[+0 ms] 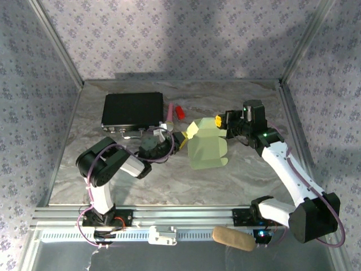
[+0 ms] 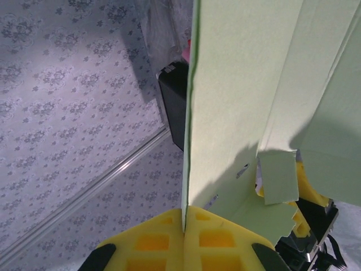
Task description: Fold the paper box
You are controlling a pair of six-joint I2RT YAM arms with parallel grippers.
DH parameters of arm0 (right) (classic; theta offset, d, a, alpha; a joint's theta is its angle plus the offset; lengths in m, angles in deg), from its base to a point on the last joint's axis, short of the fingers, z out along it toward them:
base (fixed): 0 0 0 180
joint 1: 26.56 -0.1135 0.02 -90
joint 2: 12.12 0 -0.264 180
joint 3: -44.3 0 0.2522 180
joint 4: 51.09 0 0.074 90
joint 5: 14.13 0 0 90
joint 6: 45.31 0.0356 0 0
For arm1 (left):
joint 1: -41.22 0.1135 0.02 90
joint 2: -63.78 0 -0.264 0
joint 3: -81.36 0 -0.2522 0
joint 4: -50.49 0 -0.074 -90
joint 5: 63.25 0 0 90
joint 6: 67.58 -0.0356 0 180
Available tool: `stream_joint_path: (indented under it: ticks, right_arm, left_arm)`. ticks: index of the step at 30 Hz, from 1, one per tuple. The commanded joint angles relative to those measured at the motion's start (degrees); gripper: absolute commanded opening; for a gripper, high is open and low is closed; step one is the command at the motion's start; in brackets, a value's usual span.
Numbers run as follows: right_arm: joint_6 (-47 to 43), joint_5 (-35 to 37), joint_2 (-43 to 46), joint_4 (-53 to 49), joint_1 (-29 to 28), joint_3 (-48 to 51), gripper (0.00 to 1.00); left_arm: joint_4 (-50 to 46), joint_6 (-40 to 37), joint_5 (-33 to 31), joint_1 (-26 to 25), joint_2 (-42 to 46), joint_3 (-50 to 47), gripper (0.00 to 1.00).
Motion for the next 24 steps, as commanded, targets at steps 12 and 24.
stream_joint_path:
  ticks: [12,24]
  right_arm:
    - [1.23,-1.47,-0.04,1.84,0.43,1.02,0.0]
    - [1.46,-2.15,0.63,1.36,1.34,0.58,0.0]
  left_arm:
    - [3.78,-0.7,-0.78,-3.17,-3.23,2.5,0.37]
    - [3.81,0.89,-1.21,-2.82,-2.18,2.23,0.54]
